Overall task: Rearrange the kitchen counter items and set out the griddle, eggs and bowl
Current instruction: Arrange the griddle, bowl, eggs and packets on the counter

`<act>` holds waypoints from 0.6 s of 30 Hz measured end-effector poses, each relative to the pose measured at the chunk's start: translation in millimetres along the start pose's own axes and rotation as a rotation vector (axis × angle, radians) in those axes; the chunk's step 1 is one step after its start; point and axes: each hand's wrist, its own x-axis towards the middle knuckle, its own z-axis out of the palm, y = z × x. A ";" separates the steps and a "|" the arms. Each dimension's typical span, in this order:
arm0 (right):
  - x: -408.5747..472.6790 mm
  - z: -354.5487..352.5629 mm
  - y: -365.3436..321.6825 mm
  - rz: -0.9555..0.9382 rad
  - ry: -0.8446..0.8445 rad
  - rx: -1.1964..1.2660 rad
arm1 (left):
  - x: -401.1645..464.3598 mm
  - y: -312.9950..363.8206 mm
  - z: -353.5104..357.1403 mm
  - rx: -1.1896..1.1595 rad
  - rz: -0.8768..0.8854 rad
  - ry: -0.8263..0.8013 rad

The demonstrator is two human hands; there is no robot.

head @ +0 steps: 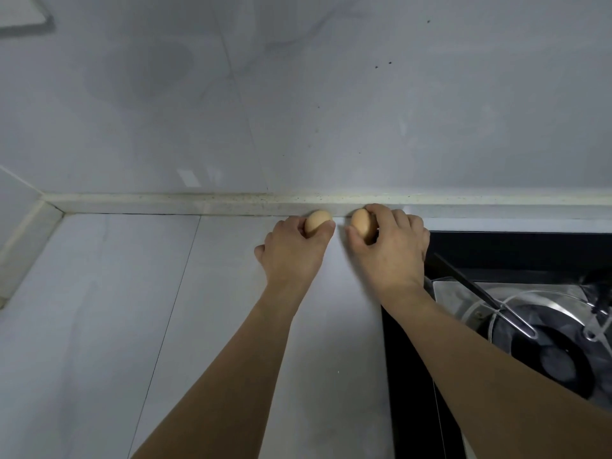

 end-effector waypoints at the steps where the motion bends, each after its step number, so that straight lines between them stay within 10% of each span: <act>1: 0.1 -0.2 0.5 -0.003 -0.004 -0.003 | 0.6 1.3 0.1 0.001 -0.002 -0.004; 18: -3.5 -1.0 -1.3 -0.013 0.001 -0.051 | 4.6 22.4 -6.2 0.001 0.026 -0.188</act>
